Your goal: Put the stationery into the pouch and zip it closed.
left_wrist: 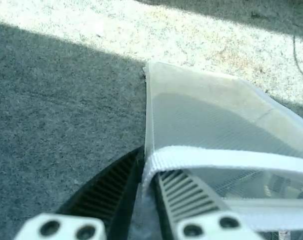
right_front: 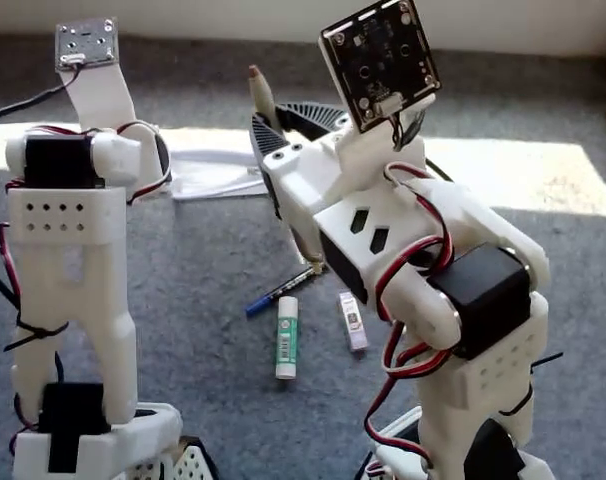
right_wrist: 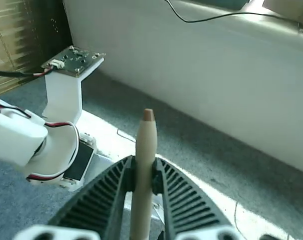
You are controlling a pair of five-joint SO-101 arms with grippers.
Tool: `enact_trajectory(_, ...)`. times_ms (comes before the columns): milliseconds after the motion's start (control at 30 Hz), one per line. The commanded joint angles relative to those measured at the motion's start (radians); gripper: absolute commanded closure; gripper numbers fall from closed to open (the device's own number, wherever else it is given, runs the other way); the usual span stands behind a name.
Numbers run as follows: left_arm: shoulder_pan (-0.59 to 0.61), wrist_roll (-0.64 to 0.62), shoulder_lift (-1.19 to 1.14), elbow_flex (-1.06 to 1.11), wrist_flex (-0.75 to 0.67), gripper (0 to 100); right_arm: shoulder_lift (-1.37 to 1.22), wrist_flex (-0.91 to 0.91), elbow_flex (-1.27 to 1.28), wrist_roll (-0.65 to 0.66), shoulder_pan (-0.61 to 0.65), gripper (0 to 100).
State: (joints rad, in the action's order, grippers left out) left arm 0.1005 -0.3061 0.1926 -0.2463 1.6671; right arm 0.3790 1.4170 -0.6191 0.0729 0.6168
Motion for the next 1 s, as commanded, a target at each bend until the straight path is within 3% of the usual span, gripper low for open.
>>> enact_trajectory(0, -0.019, 0.011, -0.007, -0.048, 0.002, 99, 0.033, -0.11, -0.051, -0.009, 0.013, 99.3)
enact_trajectory(333, -0.019, 0.011, -0.007, -0.045, 0.0, 99, 0.024, -0.308, -0.048, -0.009, 0.018, 99.3)
enact_trajectory(667, -0.019, 0.011, -0.007, -0.042, 0.002, 99, 0.021, -0.447, -0.042, -0.003, 0.154, 99.3)
enact_trajectory(967, -0.016, 0.011, -0.007, -0.042, 0.002, 99, 0.033, -0.684, 0.183, -0.002, 0.15, 99.3)
